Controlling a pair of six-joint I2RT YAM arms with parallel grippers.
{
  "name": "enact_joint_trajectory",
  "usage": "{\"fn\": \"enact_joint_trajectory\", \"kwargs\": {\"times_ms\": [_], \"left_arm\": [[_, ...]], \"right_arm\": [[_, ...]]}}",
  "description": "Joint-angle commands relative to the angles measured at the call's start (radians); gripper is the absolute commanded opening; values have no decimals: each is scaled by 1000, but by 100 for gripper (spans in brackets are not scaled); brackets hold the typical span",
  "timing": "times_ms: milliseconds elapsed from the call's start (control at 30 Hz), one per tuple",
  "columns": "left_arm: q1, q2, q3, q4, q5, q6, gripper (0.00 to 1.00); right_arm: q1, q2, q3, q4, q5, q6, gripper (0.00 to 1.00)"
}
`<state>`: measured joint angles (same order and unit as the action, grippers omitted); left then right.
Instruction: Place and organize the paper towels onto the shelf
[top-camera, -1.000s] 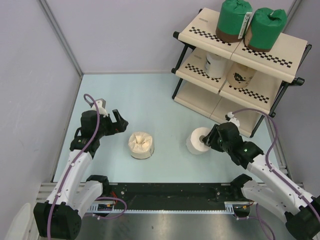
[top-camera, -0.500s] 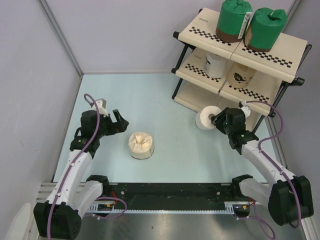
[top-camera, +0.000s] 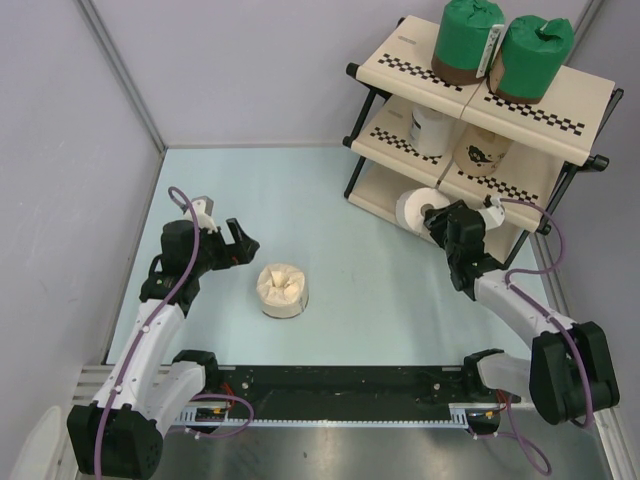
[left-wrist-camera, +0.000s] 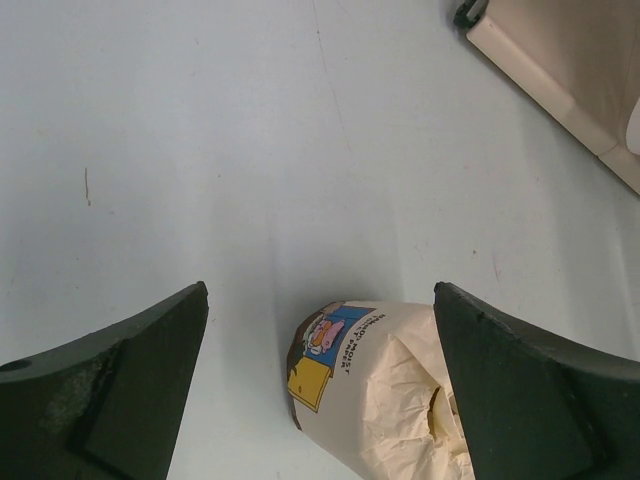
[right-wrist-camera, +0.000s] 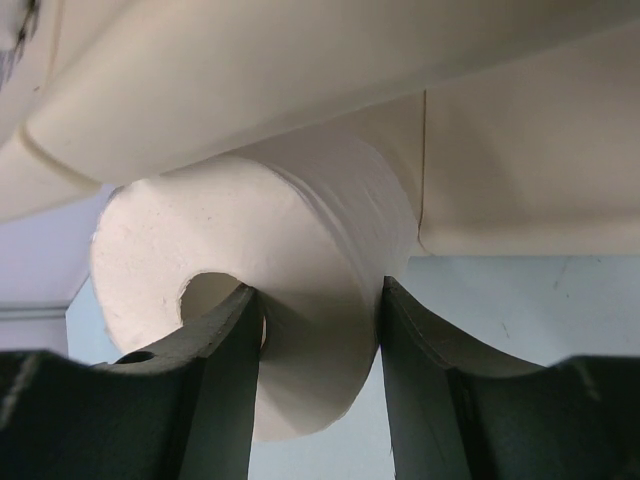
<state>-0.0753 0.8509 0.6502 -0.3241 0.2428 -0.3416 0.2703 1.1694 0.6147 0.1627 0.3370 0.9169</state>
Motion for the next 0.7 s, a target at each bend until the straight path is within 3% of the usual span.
{"fn": "enact_joint_trajectory", "kwargs": {"times_ms": [0,667], "left_arm": [[8,-7,-3,26,26,-19,100],[8,-3,-3,28,30,-17,100]], "right_arm": [[9,30,19,173,108,59,10],[26,174,2,324,215,122,16]]}}
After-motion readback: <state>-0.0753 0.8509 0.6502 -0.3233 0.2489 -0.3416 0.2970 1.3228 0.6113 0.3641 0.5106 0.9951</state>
